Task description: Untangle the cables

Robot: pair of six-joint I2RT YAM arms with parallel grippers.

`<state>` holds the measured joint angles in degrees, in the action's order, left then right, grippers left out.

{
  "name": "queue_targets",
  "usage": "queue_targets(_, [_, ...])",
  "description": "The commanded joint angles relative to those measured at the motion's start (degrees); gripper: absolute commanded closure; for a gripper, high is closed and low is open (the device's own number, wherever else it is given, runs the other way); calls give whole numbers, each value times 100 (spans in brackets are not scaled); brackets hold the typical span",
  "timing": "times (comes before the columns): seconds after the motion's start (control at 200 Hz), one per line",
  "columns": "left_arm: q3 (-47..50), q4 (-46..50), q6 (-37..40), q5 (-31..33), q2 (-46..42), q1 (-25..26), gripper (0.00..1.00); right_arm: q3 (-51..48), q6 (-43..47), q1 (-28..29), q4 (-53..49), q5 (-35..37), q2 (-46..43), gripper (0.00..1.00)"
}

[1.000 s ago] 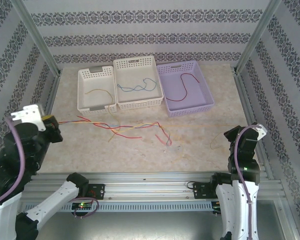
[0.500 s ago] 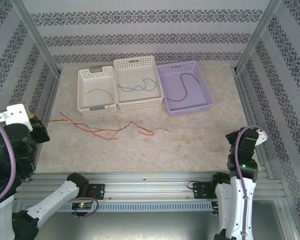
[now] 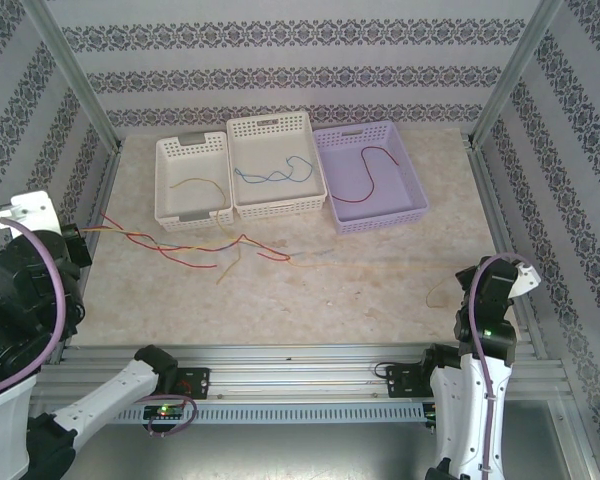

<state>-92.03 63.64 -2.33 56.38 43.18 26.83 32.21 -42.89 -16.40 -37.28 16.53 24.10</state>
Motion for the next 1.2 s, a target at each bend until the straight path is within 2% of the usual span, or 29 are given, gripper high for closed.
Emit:
queue_targets(0.0, [289,-773,761,901,-39,208,100,68,-125,-50,-140,414,-64,100])
queue_targets(0.045, [450,-975,946,1127,-91,292,100,105,-125,-46,-197,507,-83,100])
queue_targets(0.175, [783,-1167,1081,1145,-168,358,100,116,-184,-49,-204,516,-116,100])
queue_targets(0.34, [768,-446,106,286,25,360,100,154,-85,-47,127,-303,-49,100])
queue_targets(0.455, [976,-552,46,164,182,360,100,411,96,-41,45,-361,-27,100])
queue_targets(0.5, [1047,-605,-57,-127,195,358,100,456,210,-18,178,-642,-7,100])
queue_targets(0.6, [1093,-437,-466,-806,469,365,100,468,294,161,734,-1850,330,100])
queue_targets(0.734, [1482,-567,-998,-2195,806,372,100,480,423,619,1095,-2336,809,100])
queue_targets(0.889, [2074,-1068,-1257,-3035,983,511,100,209,453,1130,1813,-2892,1057,100])
queue_targets(0.999, [2352,-1395,-1367,-3629,1182,699,87,129,506,1627,2334,-3073,1232,100])
queue_targets(1.199, [2886,-2447,-1624,-4675,1575,1216,64,222,620,2899,3274,-3225,1799,100])
